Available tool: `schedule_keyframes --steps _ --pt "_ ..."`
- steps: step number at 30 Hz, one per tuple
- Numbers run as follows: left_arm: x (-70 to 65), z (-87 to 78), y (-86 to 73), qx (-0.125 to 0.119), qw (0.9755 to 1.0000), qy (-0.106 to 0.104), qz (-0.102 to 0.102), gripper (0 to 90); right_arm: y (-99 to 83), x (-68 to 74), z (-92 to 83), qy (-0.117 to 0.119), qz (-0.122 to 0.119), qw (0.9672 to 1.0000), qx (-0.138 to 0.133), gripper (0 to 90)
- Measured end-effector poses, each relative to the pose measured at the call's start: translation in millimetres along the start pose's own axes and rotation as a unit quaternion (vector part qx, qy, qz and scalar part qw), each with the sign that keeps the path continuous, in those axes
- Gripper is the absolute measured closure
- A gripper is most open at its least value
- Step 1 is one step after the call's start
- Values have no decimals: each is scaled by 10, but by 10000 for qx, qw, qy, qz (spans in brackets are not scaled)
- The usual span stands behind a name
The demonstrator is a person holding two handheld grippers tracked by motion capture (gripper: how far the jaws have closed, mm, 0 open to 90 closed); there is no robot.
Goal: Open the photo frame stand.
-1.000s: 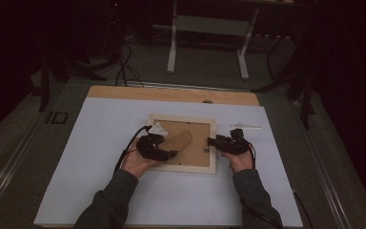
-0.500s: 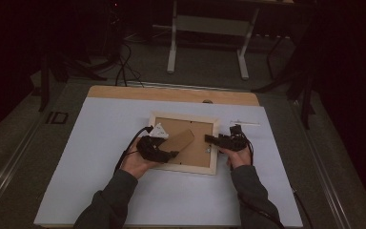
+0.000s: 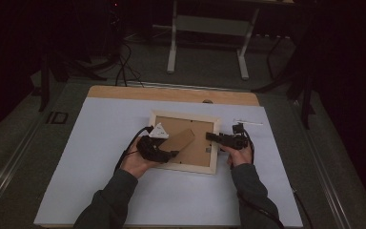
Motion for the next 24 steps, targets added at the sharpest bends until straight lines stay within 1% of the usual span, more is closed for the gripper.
schedule_keyframes --steps 1,3,7,15,19,24 --pt "0 -5 5 -1 10000 1 19 456 10 -5 -18 58 91 9999 -63 510" --pt "-3 -9 20 -2 10000 27 50 457 23 -9 -41 118 191 9996 -145 528" --pt "4 -18 43 -17 9999 40 109 458 51 2 -68 117 218 9994 -238 542" --pt "22 -36 64 -70 9999 23 98 458 89 42 -102 44 113 9994 -316 550" --pt "64 -39 81 -100 9999 108 49 456 131 73 -135 78 61 9990 -445 569" --pt "79 -20 99 -28 9996 255 140 457 180 96 -168 34 -55 9986 -532 575"
Point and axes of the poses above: each handheld gripper's, and its own axes: z roughly forward along the jaws, y roughly out of its top, x roughly to its left, the point moved 6 cm from there along z, roughly forward along the jaws, and after that the axes turned 2 degrees about -y, right-handed, at the moved point
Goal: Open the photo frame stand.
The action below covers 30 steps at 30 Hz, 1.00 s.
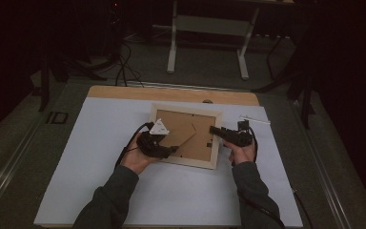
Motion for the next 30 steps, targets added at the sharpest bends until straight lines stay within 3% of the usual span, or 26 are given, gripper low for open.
schedule_keyframes --steps 8,16,24,30 --pt "13 23 50 12 9999 101 132 458 36 -4 -29 -60 -117 9999 -92 578" --pt "80 59 74 29 9997 233 111 458 148 60 -64 -197 -452 9985 -257 579" --pt "105 52 90 -87 9996 262 67 459 230 118 -68 -294 -799 9958 -336 575" --pt "131 46 136 -173 9992 348 82 461 294 186 -101 -447 -1126 9913 -523 575"
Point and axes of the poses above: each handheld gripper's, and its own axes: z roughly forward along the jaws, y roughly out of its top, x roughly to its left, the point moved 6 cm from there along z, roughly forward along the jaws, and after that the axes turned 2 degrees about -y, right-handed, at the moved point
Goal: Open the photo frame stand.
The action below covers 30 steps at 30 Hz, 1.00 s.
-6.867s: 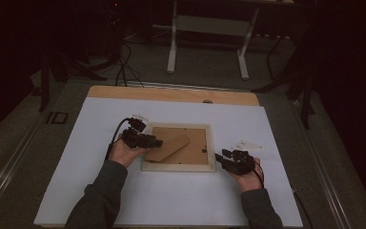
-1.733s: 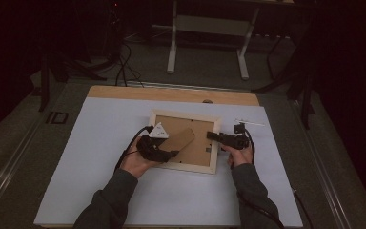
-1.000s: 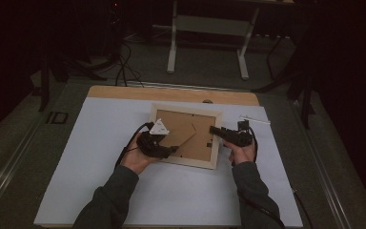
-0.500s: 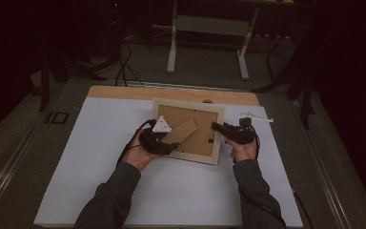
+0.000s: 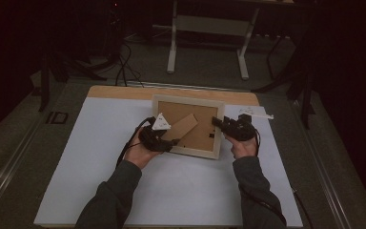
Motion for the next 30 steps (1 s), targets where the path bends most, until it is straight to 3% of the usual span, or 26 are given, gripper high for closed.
schedule_keyframes --steps 5,8,10,16,24,30 --pt "1 6 37 -17 10000 76 46 465 43 25 -39 -90 -264 9994 -205 583" --pt "-24 2 37 5 10000 -17 -10 471 37 21 -59 -76 -334 9991 -240 588" --pt "-50 0 37 48 10000 -41 19 478 6 -3 -87 45 -363 9991 -206 596" --pt "-114 36 21 233 9996 -109 121 491 -77 -55 -152 108 -543 9985 -3 599" --pt "-132 11 -7 163 9992 -368 -67 533 -91 -40 -192 136 -751 9971 76 606" --pt "-165 -39 9 106 9990 -435 -39 538 -77 -3 -204 106 -866 9962 48 606"
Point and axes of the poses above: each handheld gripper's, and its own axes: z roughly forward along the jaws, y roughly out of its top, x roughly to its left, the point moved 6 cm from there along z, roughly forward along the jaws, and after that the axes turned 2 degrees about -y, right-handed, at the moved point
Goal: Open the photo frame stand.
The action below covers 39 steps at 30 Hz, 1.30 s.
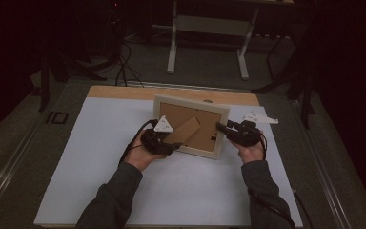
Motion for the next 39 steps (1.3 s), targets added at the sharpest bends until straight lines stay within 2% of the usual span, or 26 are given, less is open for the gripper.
schedule_keyframes --steps 5,7,13,18,25,27,32,36,39 --pt "-63 -46 25 -115 9996 -255 -4 588 -13 3 -10 -17 -91 10000 13 605" --pt "-73 -62 41 -165 9996 -244 7 596 -31 1 -23 -21 -195 9998 50 605" --pt "-96 -73 43 -182 9995 -265 -6 626 -69 6 -52 -8 -231 9997 58 609" --pt "-141 -92 54 -187 9993 -308 63 658 -99 15 -78 -33 -280 9996 76 611" --pt "-198 -111 40 -174 9989 -423 93 677 -150 39 -121 -42 -332 9994 72 615" --pt "-198 -115 25 -160 9989 -433 73 685 -152 68 -139 -61 -409 9991 64 614" --pt "-169 -111 -9 -128 9992 -370 49 711 -143 98 -151 -131 -598 9981 43 611" --pt "-139 -79 -9 -119 9998 -184 31 722 -117 98 -128 -352 -741 9966 6 601" --pt "-117 -44 -29 0 9999 -15 101 737 -112 97 -106 -480 -822 9955 -3 602"
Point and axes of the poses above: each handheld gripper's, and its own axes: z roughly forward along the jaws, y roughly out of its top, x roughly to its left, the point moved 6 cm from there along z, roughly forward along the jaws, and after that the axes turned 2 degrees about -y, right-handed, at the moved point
